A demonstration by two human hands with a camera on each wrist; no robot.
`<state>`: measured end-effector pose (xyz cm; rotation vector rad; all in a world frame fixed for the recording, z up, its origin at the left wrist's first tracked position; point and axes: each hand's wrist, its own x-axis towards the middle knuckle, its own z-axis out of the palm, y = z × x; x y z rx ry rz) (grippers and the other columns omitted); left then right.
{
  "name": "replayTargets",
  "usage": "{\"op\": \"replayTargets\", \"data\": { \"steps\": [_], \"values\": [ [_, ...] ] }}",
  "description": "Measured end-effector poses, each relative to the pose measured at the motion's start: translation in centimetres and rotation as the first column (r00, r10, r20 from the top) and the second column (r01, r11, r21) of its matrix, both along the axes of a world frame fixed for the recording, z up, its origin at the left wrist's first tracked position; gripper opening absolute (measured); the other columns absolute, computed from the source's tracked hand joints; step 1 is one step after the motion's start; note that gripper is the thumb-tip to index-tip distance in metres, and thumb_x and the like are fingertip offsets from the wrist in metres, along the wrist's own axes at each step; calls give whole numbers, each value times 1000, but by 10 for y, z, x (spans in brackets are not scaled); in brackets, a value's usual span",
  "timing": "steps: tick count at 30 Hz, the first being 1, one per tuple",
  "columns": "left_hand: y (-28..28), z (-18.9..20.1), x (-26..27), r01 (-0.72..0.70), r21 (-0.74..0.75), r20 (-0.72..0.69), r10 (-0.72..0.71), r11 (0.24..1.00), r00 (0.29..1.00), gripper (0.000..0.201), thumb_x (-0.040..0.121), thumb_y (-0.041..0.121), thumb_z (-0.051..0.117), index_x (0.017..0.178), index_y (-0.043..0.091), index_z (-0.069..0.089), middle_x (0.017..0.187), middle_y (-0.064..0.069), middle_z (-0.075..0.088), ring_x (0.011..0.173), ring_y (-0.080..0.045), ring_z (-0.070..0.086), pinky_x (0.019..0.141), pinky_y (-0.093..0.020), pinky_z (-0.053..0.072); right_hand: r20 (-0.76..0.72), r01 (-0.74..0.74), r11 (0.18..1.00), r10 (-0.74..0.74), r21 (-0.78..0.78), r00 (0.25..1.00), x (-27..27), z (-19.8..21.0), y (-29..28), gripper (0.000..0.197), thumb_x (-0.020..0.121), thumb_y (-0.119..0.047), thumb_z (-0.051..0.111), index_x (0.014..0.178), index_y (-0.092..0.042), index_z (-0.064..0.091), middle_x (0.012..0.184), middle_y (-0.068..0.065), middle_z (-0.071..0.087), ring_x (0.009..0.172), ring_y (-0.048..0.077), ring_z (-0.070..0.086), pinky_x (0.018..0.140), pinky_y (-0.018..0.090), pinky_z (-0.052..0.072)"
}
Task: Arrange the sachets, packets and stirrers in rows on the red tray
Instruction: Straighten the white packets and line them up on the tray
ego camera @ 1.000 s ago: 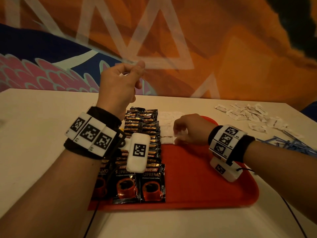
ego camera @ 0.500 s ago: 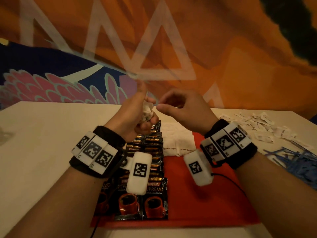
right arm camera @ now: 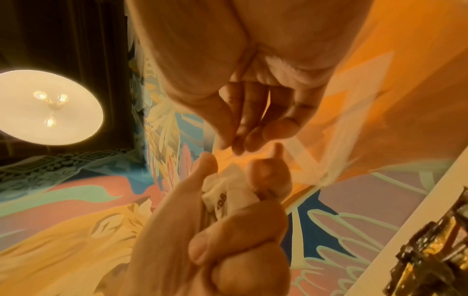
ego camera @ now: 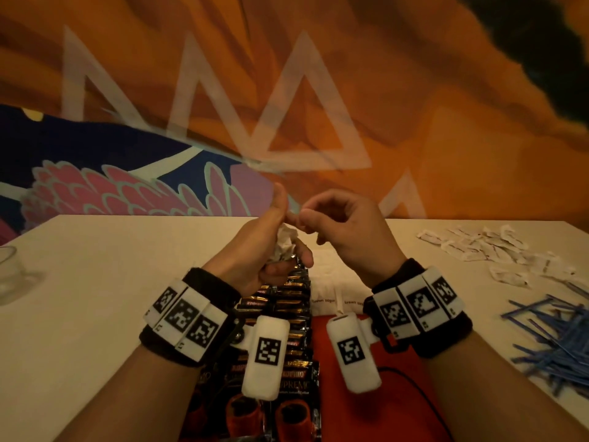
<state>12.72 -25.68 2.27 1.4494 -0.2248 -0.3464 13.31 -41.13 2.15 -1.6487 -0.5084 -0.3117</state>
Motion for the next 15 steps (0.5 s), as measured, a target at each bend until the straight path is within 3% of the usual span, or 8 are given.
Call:
{"op": "replayTargets", "data": {
  "steps": [3,5,9,12,15],
  "values": [
    [0,-2,2,39,-5,-23,-39,999,999,93,86,77,22,130,2,57,62,-12,59,31,-8,28,39,-13,17,-37,-113,991,111,-69,993,-6,1,-1,10,85,-2,73,89,-12,71,72,-6,73,67,25,67,57,21,51],
    [-1,-3,3,71,-21,-38,-72,997,997,89,86,77,22,127,9,62,63,-13,59,29,-7,29,37,-11,19,-23,-84,993,82,-88,996,-6,0,1,11,85,0,72,87,-11,71,70,-6,73,68,35,67,58,23,53],
    [1,-4,4,89,-25,-51,-90,996,995,74,87,76,28,115,17,61,65,-12,59,30,-7,26,38,-12,18,19,100,995,-100,-22,995,1,-3,1,17,83,0,73,80,-17,71,74,0,72,67,10,68,62,22,51],
    [1,-2,1,51,4,4,-51,999,999,64,81,74,42,107,22,67,71,-8,63,33,-6,26,38,-15,16,32,197,979,-199,59,979,5,-3,-3,21,83,0,72,78,-19,69,74,0,71,68,12,68,65,29,55],
    [-2,0,-3,-127,136,226,94,983,970,61,68,67,60,105,19,67,89,-3,71,39,-4,34,39,-18,26,67,238,971,-237,0,969,6,-3,-7,22,85,-2,71,79,-23,67,80,-1,71,77,16,68,72,33,58]
  ]
}}
